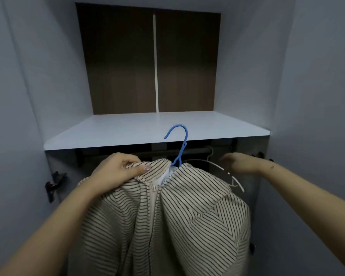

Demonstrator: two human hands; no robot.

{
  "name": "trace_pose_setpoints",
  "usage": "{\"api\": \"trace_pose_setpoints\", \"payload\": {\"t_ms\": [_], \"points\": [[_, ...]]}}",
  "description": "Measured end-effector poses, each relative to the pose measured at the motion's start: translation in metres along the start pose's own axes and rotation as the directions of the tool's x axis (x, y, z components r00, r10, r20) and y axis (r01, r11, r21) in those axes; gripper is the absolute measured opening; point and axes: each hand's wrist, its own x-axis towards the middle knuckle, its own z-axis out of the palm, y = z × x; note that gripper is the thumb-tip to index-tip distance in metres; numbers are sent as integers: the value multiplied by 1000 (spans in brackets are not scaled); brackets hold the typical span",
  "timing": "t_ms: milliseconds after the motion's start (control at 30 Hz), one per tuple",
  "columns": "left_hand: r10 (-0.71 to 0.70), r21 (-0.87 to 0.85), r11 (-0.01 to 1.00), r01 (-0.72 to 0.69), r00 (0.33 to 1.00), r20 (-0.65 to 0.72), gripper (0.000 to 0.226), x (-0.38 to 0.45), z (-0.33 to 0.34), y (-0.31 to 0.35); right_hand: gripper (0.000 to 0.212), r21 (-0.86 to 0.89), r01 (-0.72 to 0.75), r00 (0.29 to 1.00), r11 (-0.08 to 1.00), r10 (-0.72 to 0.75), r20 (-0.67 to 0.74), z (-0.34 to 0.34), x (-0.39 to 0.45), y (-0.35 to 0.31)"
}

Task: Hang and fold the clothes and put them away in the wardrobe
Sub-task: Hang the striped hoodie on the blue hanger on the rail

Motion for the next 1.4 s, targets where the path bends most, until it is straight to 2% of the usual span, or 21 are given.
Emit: {"api": "trace_pose_setpoints", "payload": {"t_ms": [67,133,200,233,267,367,467,567,633,700,833,900,1000,1100,1167,1233,1267,1300,1333,1367,1400], "points": [[-32,8,999,32,999,-5,57,-1,9,-5,30,277,155,980,948,-113,-163,20,-12,-7],[-52,6,999,52,999,-1,53,0,20,-4,22,453,288,957,843,-250,-145,47,-28,-21],[-52,10,999,52,999,3,48,3,32,2,30,362,401,916,841,-377,-138,68,-36,-39],[-49,30,998,49,999,-1,45,6,38,6,32,311,445,894,840,-400,-200,77,-34,-47],[-49,57,997,49,999,-5,44,8,43,10,32,332,460,882,824,-380,-279,84,-28,-54],[-33,58,998,33,999,1,42,12,59,12,46,562,453,867,692,-195,-458,92,-9,-65],[-38,-127,991,44,998,48,36,11,61,-2,49,546,456,832,703,-118,-542,103,8,-59],[-286,-233,924,304,952,107,58,-2,46,-40,48,525,469,813,710,-114,-572,108,20,-48],[-482,-232,820,523,850,213,81,-20,49,-71,48,505,472,799,723,-109,-591,108,28,-40],[-550,-278,738,615,787,280,86,-34,65,-94,48,475,479,787,738,-122,-605,109,36,-34],[-476,-346,800,490,870,132,49,-39,85,-92,50,372,410,805,833,-139,-576,111,51,-25],[-410,-290,872,394,912,7,52,-32,84,-100,52,280,342,831,897,-149,-536,111,55,-18],[-322,-159,941,299,936,-144,46,-18,71,-105,52,102,286,844,953,-200,-498,116,58,-3],[-150,-72,989,132,905,-398,44,0,55,-83,53,57,216,851,975,-160,-500,124,62,8],[19,30,1000,-6,870,-492,41,5,53,-60,55,42,174,853,984,-130,-506,133,67,11],[196,144,979,-146,872,-448,36,-1,58,-45,55,71,165,854,984,-106,-509,145,72,9],[236,174,968,-184,901,-364,35,-8,63,-44,54,156,170,853,973,-66,-517,150,74,8],[210,190,968,-166,947,-242,36,-16,68,-47,54,276,182,853,944,-12,-522,152,76,6],[104,213,973,-83,991,-89,40,-24,70,-54,54,394,196,850,898,45,-525,152,79,4],[-50,252,967,36,997,50,41,-32,72,-64,53,486,218,844,847,87,-530,150,81,0],[-203,301,941,156,971,129,38,-38,71,-74,53,538,250,833,805,104,-543,148,82,-3]]}}
